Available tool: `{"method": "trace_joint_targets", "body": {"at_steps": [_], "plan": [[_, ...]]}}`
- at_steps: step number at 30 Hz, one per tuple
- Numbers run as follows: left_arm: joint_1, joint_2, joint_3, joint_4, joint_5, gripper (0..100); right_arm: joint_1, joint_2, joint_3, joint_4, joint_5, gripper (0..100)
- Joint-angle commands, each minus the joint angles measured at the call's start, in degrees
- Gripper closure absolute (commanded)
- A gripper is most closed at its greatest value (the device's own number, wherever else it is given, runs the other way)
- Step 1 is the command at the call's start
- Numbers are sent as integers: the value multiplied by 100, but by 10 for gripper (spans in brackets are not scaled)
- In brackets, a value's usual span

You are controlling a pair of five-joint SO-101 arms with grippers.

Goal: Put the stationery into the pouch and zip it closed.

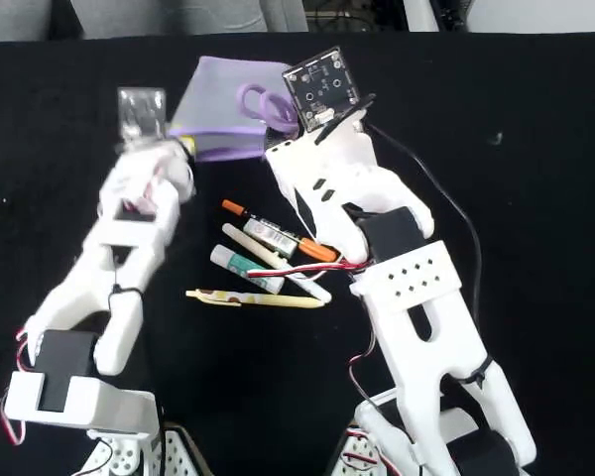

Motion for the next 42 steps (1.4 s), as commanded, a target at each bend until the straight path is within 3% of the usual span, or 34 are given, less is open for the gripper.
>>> {"method": "trace_joint_targets", "body": {"at_steps": [1,8,17,27,35,42], "plan": [[-391,-44,-1727,1987,563,972,-44,-470,-251,-35,26,652],[-637,-44,-3064,3640,818,972,-44,-1314,-224,545,62,649],[-611,-35,-4163,5037,826,972,-264,-2229,-295,1284,62,649],[-1209,-35,-5613,7130,782,972,-756,-1490,-734,2101,571,650],[-1490,-35,-5420,7253,782,972,-1354,119,-699,2778,1187,652],[-1947,-26,-5385,7103,782,972,-1459,1042,-110,2084,1204,652]]}}
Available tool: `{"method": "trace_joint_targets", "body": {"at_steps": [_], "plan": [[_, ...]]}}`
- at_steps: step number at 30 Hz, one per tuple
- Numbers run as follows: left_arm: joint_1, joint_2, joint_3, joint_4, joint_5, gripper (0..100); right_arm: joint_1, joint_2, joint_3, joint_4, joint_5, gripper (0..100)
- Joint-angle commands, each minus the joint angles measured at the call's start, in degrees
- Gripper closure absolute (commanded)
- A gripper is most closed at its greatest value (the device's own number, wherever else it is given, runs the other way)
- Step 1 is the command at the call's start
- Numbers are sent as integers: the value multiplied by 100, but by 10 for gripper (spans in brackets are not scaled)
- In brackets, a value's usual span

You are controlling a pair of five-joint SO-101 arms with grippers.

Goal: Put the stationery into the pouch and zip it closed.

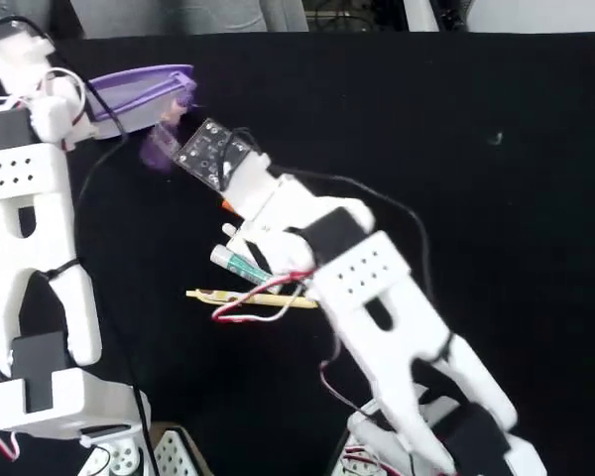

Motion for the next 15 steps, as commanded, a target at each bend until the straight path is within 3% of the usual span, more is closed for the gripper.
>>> {"method": "trace_joint_targets", "body": {"at_steps": [1,8,15], "plan": [[-541,-35,-171,-211,26,972,-246,251,251,-580,44,652],[-1323,-35,-171,-492,26,972,-985,1218,576,-1354,35,652],[-1587,-35,-171,-519,26,972,-1002,2580,-57,-1530,35,652]]}}
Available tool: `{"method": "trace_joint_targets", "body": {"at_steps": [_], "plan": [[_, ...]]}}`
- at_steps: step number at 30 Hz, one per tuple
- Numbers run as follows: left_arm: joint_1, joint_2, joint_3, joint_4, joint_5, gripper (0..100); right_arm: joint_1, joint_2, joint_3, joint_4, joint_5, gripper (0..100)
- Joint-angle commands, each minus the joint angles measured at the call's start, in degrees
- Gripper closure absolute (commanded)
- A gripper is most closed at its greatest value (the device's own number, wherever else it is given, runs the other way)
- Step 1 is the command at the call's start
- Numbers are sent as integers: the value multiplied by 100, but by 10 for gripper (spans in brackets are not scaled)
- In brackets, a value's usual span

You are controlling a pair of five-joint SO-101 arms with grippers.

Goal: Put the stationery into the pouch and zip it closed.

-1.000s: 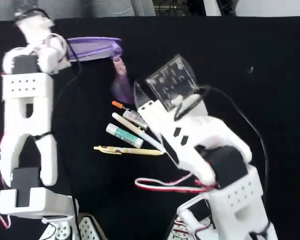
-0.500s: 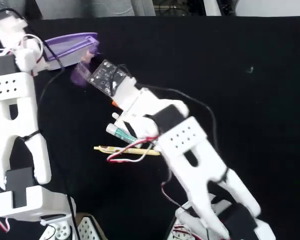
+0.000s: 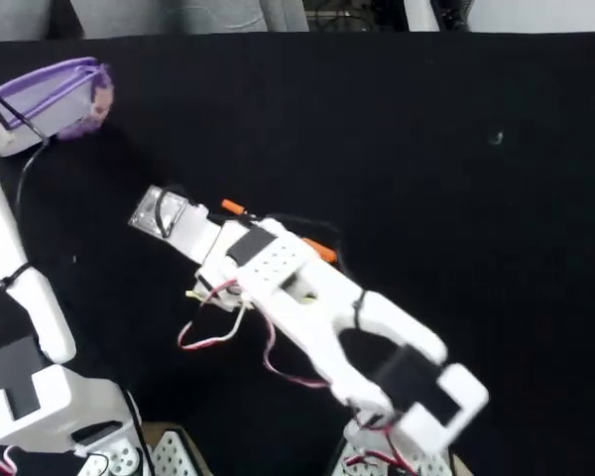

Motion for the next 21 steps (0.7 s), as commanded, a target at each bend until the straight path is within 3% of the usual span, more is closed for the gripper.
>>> {"method": "trace_joint_targets", "body": {"at_steps": [1,12,16,21], "plan": [[-119,-35,-171,-176,26,972,-97,321,-462,-123,44,652],[-268,-35,-224,-176,18,972,-554,664,-479,-123,53,652],[-303,-35,-233,-176,18,972,-721,1095,-602,-123,396,652],[-303,-35,-224,-176,18,972,-615,1543,-1253,440,396,655]]}}
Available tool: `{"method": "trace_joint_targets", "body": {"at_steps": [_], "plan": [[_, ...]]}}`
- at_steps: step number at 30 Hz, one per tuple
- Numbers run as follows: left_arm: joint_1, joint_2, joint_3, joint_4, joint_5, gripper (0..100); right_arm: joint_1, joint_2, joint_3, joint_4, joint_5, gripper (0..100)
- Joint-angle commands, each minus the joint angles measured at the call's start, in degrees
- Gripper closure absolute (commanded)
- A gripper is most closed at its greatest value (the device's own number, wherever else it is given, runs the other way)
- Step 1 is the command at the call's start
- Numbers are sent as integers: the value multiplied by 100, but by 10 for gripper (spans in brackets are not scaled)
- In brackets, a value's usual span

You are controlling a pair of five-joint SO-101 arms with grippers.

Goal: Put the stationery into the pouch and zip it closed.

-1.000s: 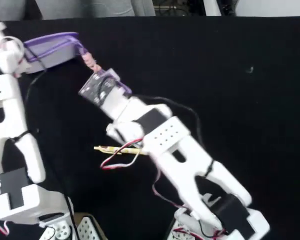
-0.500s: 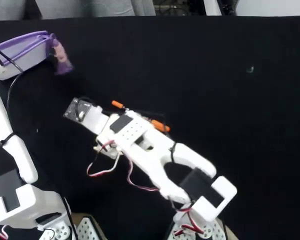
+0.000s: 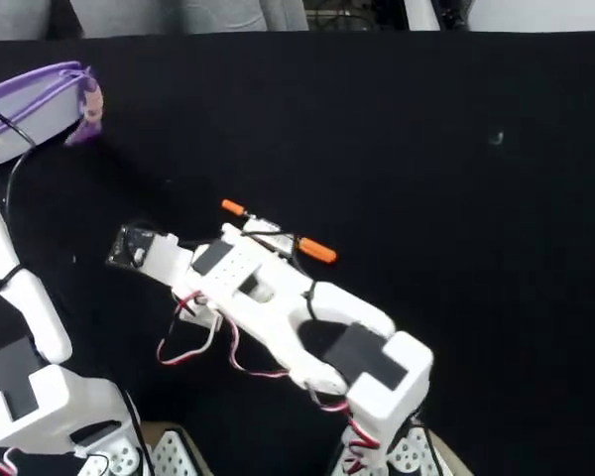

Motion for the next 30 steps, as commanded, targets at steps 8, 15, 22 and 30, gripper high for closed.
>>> {"method": "trace_joint_targets", "body": {"at_steps": [8,15,22,30], "plan": [[-4,-35,-189,-176,18,972,114,769,-1367,949,105,887],[-4,-35,-189,-176,26,972,378,963,-1701,1152,97,985],[110,-44,-189,-176,26,972,1037,954,-2501,1908,70,988],[488,-44,-215,-132,26,972,1609,875,-3653,2716,62,988]]}}
